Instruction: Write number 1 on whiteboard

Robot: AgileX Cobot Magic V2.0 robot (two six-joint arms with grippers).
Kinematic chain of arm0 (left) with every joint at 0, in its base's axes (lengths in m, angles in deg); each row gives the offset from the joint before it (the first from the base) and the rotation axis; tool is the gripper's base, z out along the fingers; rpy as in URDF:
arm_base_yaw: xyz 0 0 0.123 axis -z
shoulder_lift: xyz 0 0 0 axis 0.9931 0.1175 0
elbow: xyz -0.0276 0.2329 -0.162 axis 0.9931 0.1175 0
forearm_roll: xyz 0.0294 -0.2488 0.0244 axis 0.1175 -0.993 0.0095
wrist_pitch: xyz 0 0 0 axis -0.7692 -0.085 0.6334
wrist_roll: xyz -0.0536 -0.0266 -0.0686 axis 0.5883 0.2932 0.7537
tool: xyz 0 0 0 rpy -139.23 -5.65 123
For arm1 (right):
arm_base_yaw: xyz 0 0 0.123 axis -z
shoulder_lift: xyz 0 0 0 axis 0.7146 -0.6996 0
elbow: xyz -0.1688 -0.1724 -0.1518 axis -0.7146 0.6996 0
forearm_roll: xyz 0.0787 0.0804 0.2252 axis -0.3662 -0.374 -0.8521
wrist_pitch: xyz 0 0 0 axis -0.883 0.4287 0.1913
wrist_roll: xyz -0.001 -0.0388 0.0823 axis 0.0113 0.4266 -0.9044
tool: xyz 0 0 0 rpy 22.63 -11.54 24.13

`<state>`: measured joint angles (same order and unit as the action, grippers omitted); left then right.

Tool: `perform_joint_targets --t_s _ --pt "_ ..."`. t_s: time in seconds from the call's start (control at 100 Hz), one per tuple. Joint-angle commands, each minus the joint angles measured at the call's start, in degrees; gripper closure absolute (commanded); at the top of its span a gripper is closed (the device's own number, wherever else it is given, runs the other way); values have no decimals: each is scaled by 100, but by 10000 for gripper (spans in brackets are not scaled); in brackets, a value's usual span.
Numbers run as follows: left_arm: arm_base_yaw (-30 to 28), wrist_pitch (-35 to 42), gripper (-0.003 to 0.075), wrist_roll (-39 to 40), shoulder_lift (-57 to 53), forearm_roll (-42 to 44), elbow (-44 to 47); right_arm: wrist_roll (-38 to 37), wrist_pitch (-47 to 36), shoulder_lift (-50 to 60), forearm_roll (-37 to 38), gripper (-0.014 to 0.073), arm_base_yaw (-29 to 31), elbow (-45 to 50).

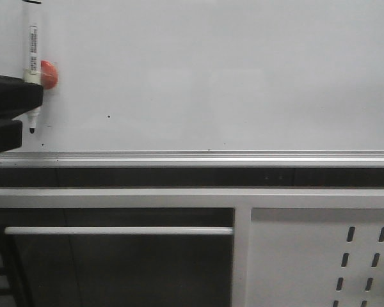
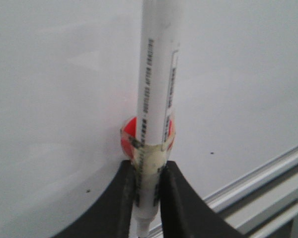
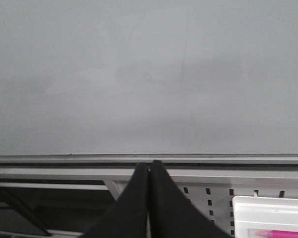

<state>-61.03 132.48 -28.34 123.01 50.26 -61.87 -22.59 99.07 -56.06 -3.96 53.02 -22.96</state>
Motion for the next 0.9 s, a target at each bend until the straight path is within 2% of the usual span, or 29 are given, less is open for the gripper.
perform_joint_targets --t_s 0.0,0.16,0.47,0.61,0.78,0.89 --pt "55 471 739 -7 -127 422 -115 646 -165 -195 -622 665 -12 -139" --pt "55 144 739 -7 -264 841 -115 1514 322 -720 -1663 665 -12 -161" --pt "55 -1113 739 3 -993 1692 -127 2482 1117 -1769 -2118 665 -12 -567" --pt "170 -2483 739 15 -1382 1960 -300 2870 1707 -2385 -2778 665 -12 -796" --pt "784 -4340 739 4 -1842 2609 -850 3054 2102 -3067 -3436 661 -12 -1018" --pt "1134 -4869 739 4 -1898 2650 -1201 3054 2085 -3318 -3467 661 -12 -1060"
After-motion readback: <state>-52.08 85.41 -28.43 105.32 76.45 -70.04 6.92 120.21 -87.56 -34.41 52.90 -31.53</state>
